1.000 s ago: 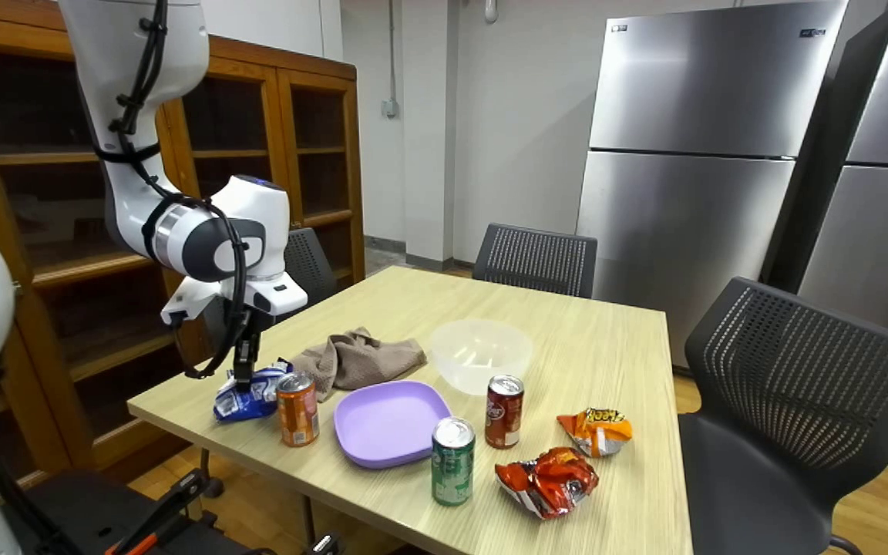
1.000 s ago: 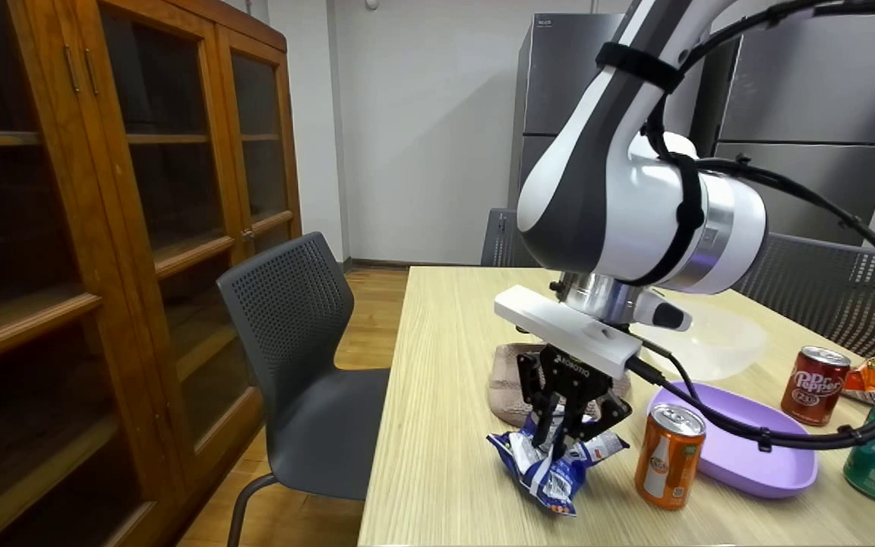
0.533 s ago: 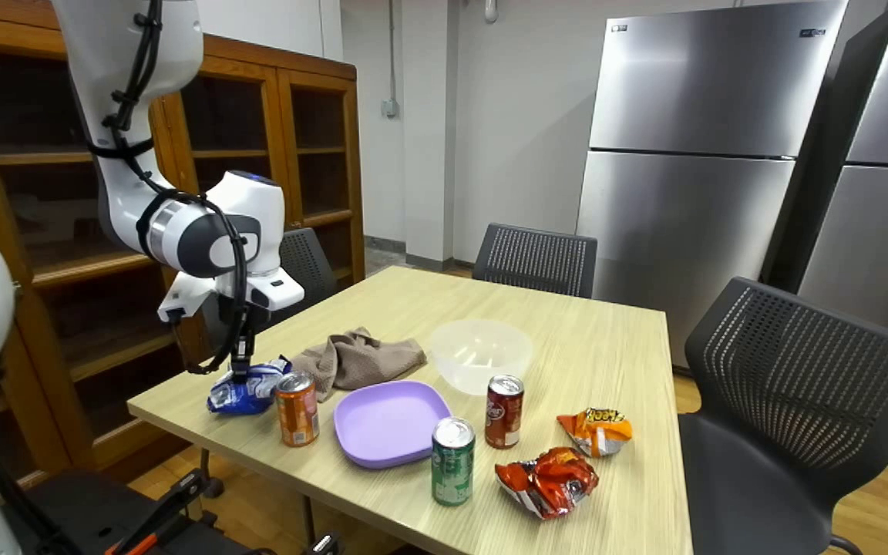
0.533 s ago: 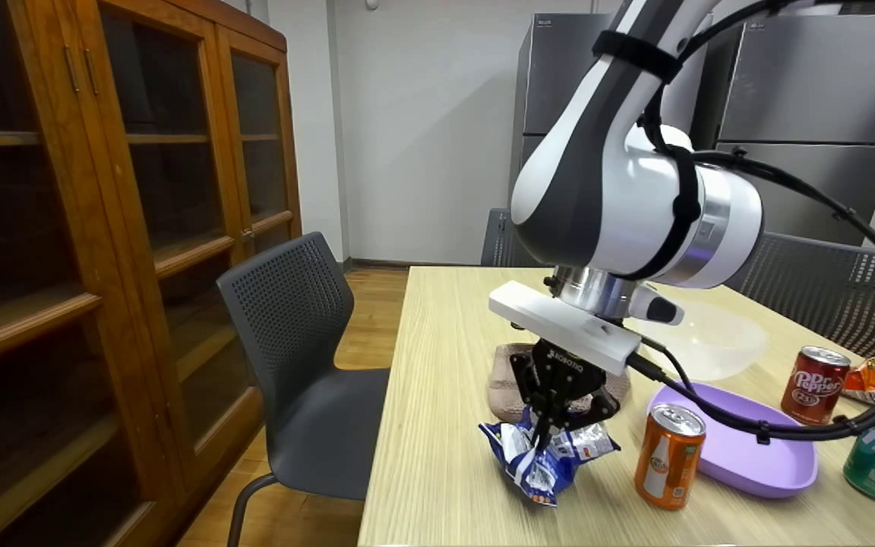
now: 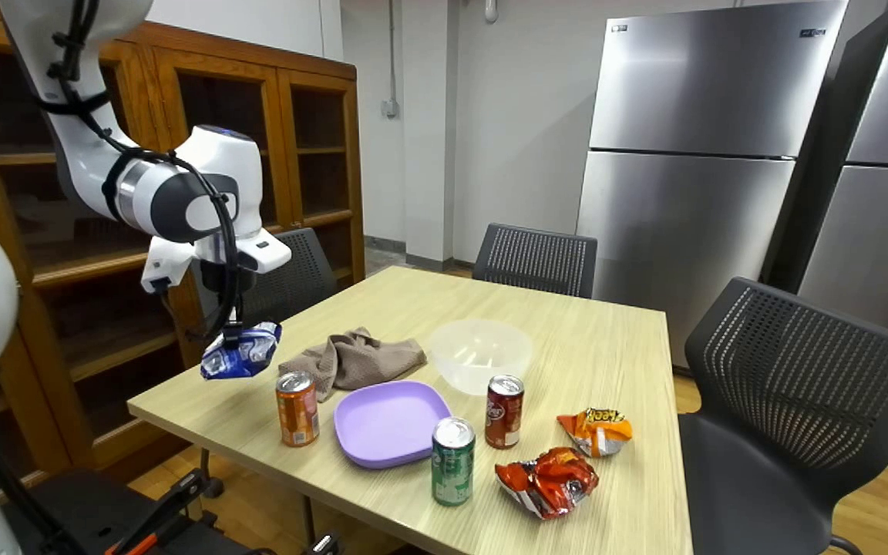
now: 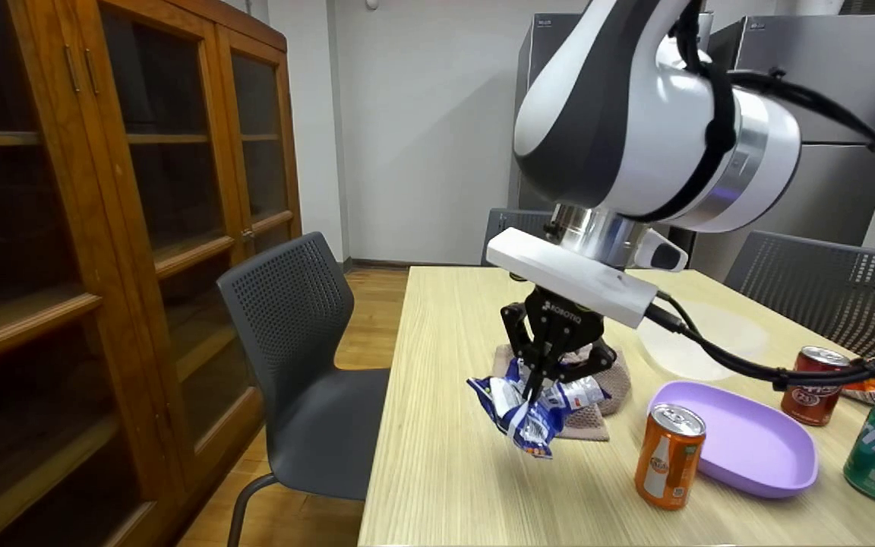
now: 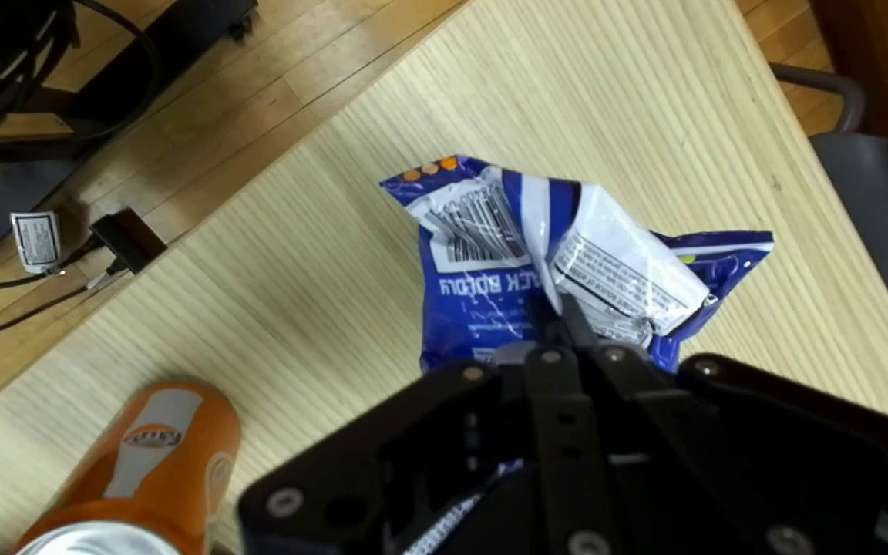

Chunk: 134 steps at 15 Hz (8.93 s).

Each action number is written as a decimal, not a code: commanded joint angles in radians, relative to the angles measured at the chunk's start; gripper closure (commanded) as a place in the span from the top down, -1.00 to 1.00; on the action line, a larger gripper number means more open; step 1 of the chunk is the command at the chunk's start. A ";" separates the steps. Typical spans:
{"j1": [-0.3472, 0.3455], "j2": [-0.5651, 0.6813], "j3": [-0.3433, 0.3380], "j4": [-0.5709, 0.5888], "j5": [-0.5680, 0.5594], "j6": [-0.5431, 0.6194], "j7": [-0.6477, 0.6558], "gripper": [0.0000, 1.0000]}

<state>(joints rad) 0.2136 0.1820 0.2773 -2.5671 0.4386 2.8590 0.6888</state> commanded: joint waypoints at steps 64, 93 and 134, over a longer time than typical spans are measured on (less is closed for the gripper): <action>-0.351 0.602 -0.408 0.976 -0.123 -0.594 -0.399 -1.00; -0.402 0.007 -0.500 0.375 -0.186 -0.538 -0.481 1.00; -0.359 0.090 -0.571 0.044 -0.335 -0.168 -0.328 1.00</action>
<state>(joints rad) -0.1670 0.2836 -0.2735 -2.4890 0.1480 2.6599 0.3091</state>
